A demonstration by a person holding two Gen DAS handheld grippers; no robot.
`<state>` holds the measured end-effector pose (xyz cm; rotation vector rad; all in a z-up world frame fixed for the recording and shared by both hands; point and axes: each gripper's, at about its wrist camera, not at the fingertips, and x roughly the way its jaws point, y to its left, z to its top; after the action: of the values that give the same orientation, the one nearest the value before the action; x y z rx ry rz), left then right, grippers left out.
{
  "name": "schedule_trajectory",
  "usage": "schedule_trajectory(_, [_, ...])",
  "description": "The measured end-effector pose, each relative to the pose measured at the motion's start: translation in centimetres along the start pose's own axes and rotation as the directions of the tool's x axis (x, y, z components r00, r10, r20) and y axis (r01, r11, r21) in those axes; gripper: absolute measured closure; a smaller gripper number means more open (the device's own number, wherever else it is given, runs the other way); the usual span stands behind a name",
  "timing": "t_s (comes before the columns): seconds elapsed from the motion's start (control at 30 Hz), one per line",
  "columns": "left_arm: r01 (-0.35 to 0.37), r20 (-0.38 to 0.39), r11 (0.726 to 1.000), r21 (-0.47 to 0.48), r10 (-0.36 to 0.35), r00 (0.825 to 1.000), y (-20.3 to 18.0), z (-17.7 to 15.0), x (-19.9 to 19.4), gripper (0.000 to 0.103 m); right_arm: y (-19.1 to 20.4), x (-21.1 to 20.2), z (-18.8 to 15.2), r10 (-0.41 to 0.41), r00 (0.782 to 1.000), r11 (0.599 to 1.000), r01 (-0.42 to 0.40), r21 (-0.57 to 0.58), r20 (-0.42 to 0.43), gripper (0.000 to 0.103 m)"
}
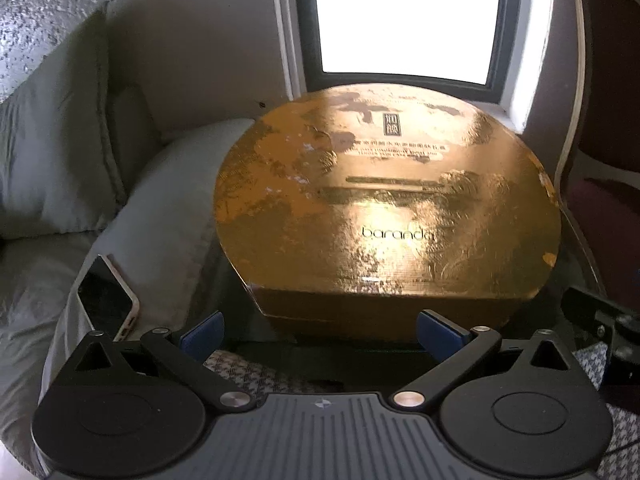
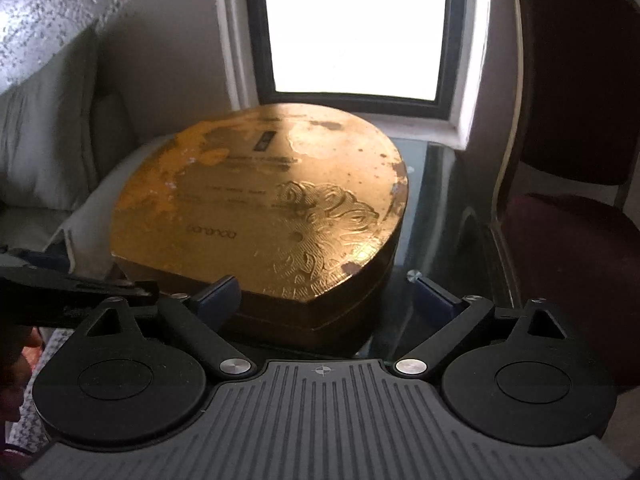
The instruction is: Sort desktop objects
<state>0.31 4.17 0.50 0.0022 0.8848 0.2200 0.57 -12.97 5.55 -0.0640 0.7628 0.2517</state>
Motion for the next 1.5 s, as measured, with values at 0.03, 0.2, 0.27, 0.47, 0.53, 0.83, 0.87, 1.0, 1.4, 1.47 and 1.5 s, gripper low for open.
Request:
schedule_trajectory(0.03, [-0.005, 0.006, 1.000, -0.002, 0.005, 1.000, 0.0, 0.1, 0.0, 0.001, 0.1, 0.0, 0.0, 0.001, 1.000, 1.000, -0.001, -0.004, 0.002, 0.011])
schedule_trajectory(0.2, [-0.021, -0.001, 1.000, -0.018, 0.021, 1.000, 0.3, 0.2, 1.0, 0.001, 0.3, 0.5, 0.2, 0.025, 1.000, 1.000, -0.025, 0.000, -0.007, 0.051])
schedule_trajectory(0.27, [-0.022, -0.010, 0.999, -0.027, 0.021, 1.000, 0.4, 0.2, 1.4, 0.001, 0.5, 1.0, 0.2, 0.047, 0.999, 0.999, -0.047, -0.002, -0.020, 0.058])
schedule_trajectory(0.47, [-0.030, -0.010, 0.998, -0.064, 0.029, 1.000, 1.3, 0.8, 2.4, 0.001, 1.3, 1.8, 0.4, 0.055, 0.998, 0.998, -0.056, -0.031, -0.030, 0.059])
schedule_trajectory(0.53, [-0.041, -0.010, 0.996, -0.080, 0.040, 0.999, 1.7, 1.1, 2.7, 0.001, 1.6, 2.1, 0.6, 0.059, 0.998, 0.998, -0.060, -0.035, -0.023, 0.059])
schedule_trajectory(0.83, [-0.093, -0.046, 0.992, -0.090, 0.089, 0.995, 2.0, 1.7, 5.2, 0.001, 2.4, 4.5, 1.0, 0.065, 0.997, 0.997, -0.068, -0.048, -0.050, 0.059])
schedule_trajectory(0.87, [-0.092, -0.052, 0.992, -0.092, 0.087, 0.995, 2.1, 1.7, 5.5, 0.001, 2.6, 4.8, 1.0, 0.069, 0.996, 0.996, -0.072, -0.052, -0.053, 0.059])
schedule_trajectory(1.0, [-0.070, -0.060, 0.993, -0.099, 0.064, 0.996, 2.4, 1.6, 6.1, 0.001, 2.7, 6.1, 1.0, 0.076, 0.993, 0.995, -0.081, -0.053, -0.088, 0.059])
schedule_trajectory(1.4, [0.010, -0.075, 0.999, -0.042, -0.013, 0.997, 1.3, 0.9, 2.8, 0.001, 2.4, 4.7, 1.1, 0.113, 0.983, 0.993, -0.116, -0.014, -0.148, 0.047])
schedule_trajectory(1.47, [0.032, -0.063, 0.999, -0.034, -0.034, 0.997, 0.8, 0.9, 1.7, 0.001, 2.0, 3.7, 1.2, 0.116, 0.985, 0.993, -0.117, 0.000, -0.131, 0.037])
schedule_trajectory(1.5, [0.042, -0.059, 0.999, -0.031, -0.043, 0.997, 0.6, 0.9, 1.2, 0.001, 1.8, 3.2, 1.3, 0.115, 0.986, 0.993, -0.114, 0.011, -0.123, 0.028])
